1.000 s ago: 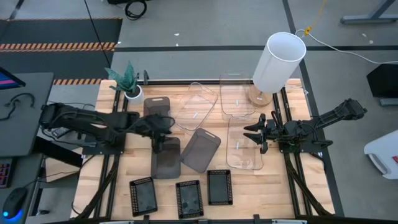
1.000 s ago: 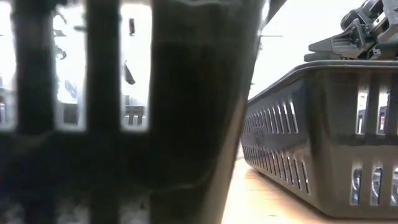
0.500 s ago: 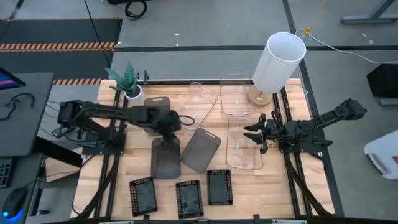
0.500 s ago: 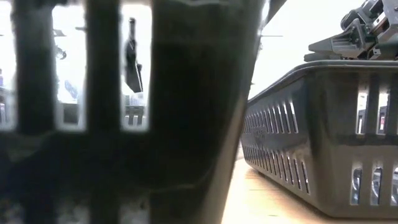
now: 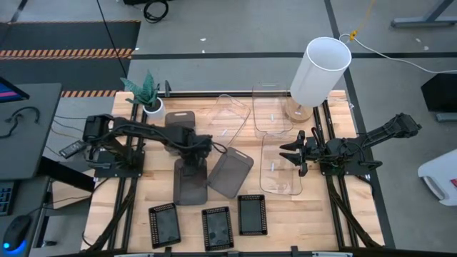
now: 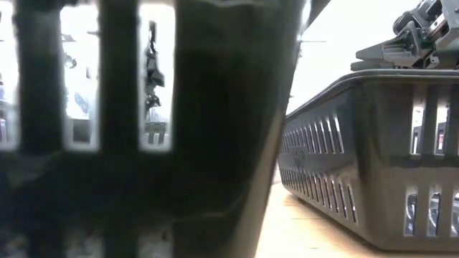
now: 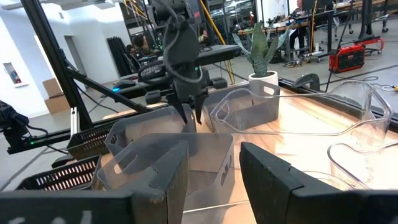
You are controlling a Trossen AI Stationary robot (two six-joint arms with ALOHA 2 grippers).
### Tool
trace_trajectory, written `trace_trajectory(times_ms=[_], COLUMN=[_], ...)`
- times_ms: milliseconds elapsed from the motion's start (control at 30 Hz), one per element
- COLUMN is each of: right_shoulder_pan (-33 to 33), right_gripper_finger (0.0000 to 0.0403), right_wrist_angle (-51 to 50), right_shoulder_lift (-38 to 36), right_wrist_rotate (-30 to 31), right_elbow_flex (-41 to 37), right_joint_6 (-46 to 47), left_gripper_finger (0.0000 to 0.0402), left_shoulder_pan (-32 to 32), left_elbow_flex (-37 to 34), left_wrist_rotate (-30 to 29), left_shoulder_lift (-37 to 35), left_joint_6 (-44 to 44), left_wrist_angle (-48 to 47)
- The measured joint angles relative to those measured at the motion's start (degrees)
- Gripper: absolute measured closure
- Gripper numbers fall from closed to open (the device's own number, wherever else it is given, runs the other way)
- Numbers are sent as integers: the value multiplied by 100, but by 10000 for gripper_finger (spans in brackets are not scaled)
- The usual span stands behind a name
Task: Stack baskets by color
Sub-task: Stack the bottom left gray bin on top of the top gray bin
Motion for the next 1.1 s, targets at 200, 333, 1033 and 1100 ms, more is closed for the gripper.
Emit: trace_trajectory(times_ms=[200,333,1033,1100], right_shoulder_pan=[-2,0,-1,-2], right_gripper_finger=[253,253,253,253], right_wrist_angle=[2,2,1,0], right_shoulder_lift=[0,0,0,1], right_wrist_rotate=[0,0,0,1], right_elbow_flex=[1,-1,1,0], right_joint_6=[0,0,0,0], left_gripper_finger=[325,386,400,400], left_shoulder_pan=[7,6,20,46], left_elbow_flex=[0,2,1575,1706], left_wrist_rotate=[-2,-4,-450,-624], left_shoulder_lift=[70,68,-3,-148], left_joint_6=[173,190,864,1007], left_wrist_angle=[-54,-132,-2488,-2677])
